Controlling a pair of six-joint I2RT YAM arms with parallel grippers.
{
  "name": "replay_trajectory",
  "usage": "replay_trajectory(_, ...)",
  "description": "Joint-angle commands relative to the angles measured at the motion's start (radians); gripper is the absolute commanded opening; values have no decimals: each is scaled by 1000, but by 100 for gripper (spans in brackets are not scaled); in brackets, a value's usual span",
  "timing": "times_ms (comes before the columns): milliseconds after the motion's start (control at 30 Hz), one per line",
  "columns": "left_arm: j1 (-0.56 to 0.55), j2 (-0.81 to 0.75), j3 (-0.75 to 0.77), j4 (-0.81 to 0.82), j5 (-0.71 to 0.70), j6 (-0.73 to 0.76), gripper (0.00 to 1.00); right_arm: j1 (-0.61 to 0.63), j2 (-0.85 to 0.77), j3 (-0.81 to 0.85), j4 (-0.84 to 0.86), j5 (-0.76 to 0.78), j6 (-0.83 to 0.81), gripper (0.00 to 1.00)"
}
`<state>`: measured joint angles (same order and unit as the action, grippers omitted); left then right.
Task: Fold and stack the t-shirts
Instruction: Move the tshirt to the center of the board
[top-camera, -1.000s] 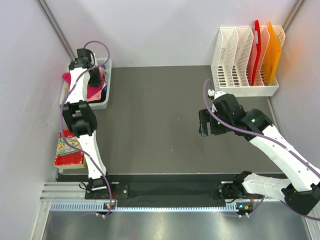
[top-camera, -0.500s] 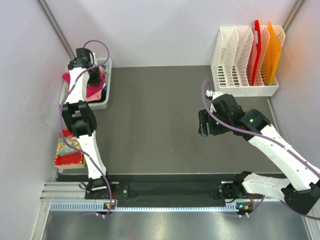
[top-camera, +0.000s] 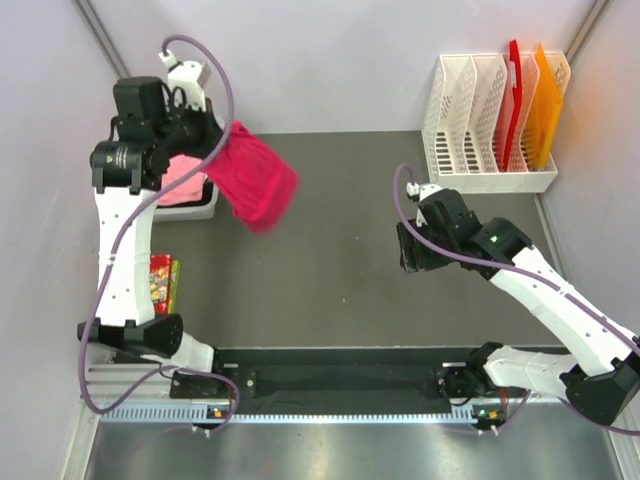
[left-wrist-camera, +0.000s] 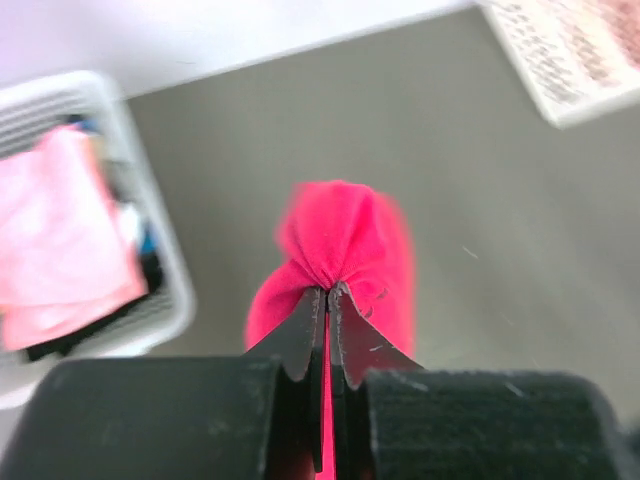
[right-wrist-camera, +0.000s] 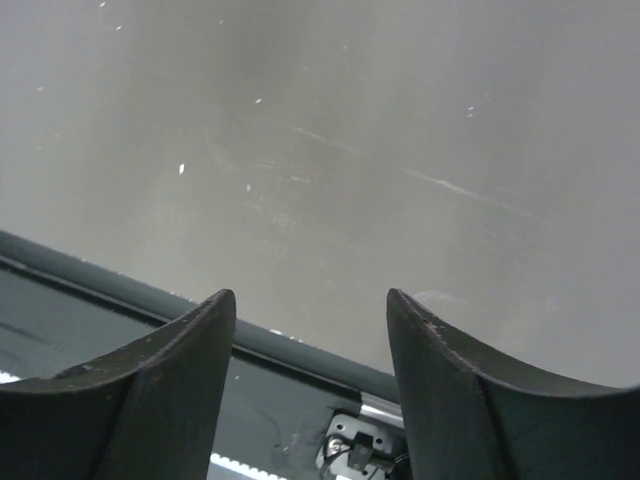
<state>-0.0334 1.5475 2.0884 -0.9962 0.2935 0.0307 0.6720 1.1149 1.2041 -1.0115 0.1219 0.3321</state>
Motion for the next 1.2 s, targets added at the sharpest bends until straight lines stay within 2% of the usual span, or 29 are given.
replay_trajectory(0,-75,-18,-96,-114,117,41,0,0,-17,41,50,85,-18,59)
replay_trajectory(233,-356,-4,-114,-179,115,52,0,0,-61,60,56,202,24,49)
replay_trajectory(367,-462,31,-119,-180,111,46,0,0,-111,58,56,251,47,45)
replay_trajectory(700,-721,149,77,-179,84,49,0,0,-198,34,14,335,108,38)
replay_trajectory(833,-747,174,125,-165,79,44,0,0,-211,18,16,332,127,37)
replay_trajectory(933,-743,172,95,-165,36,35,0,0,-201,17,17,325,130,36)
replay_trajectory(1033,-706,106,-74,-154,47,37,0,0,-185,11,24,314,130,36)
replay_trajectory(1100,-653,76,-253,-142,42,47,0,-2,-182,0,34,302,130,37)
replay_trajectory(1133,-626,42,-313,-127,44,52,2,0,-178,-5,37,297,131,39)
replay_trajectory(1167,-599,28,-382,-92,48,58,9,0,-170,-14,43,285,130,42)
